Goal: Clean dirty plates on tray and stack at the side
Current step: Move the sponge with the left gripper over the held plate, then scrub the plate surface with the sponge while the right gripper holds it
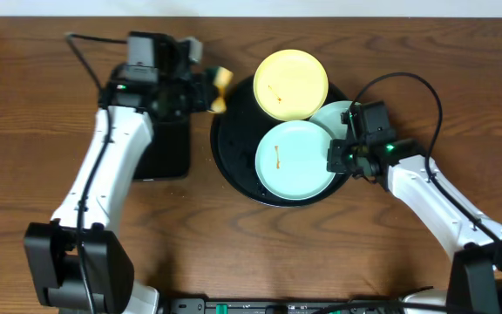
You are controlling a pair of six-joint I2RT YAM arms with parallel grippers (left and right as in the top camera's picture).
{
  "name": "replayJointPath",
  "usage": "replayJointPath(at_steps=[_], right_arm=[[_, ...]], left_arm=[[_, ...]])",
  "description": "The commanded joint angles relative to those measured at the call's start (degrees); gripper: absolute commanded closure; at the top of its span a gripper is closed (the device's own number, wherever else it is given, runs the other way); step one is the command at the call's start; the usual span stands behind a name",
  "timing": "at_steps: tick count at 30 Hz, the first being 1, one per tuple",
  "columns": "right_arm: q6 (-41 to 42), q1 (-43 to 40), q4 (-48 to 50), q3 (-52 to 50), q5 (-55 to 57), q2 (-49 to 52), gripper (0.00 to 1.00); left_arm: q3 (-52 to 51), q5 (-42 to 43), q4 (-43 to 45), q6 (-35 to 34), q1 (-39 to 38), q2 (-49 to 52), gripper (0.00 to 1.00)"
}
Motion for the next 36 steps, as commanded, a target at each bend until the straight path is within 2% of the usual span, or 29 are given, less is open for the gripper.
replayJointPath(at_steps=[1, 9, 22, 31, 36], right_arm=[[-0.04, -0.35, 0.28, 0.48, 1.14, 0.17, 0.99], [0.42, -0.35, 1.49, 0.48, 1.07, 2.78, 0.99], [0.42, -0.35, 1.68, 0.48, 1.07, 2.84, 0.99], [2.45, -0.35, 1.38, 0.48, 0.55, 2.84, 0.99], [4.48, -0.33, 1.20, 0.48, -2.40, 2.84, 0.99]], left_arm=[[0.13, -4.02, -1.22, 1.84, -6.19, -0.22, 0.93], [-3.39, -8.09, -1.55, 3.26, -14.62, -0.15, 0.93], [-13.20, -8.22, 1.40, 3.02, -17.09, -0.11, 0.93], [-17.62, -8.41, 13.33, 3.04, -22.21, -0.11, 0.93], [-20.79, -12.81, 19.26, 3.04, -24.35, -0.11, 0.93]])
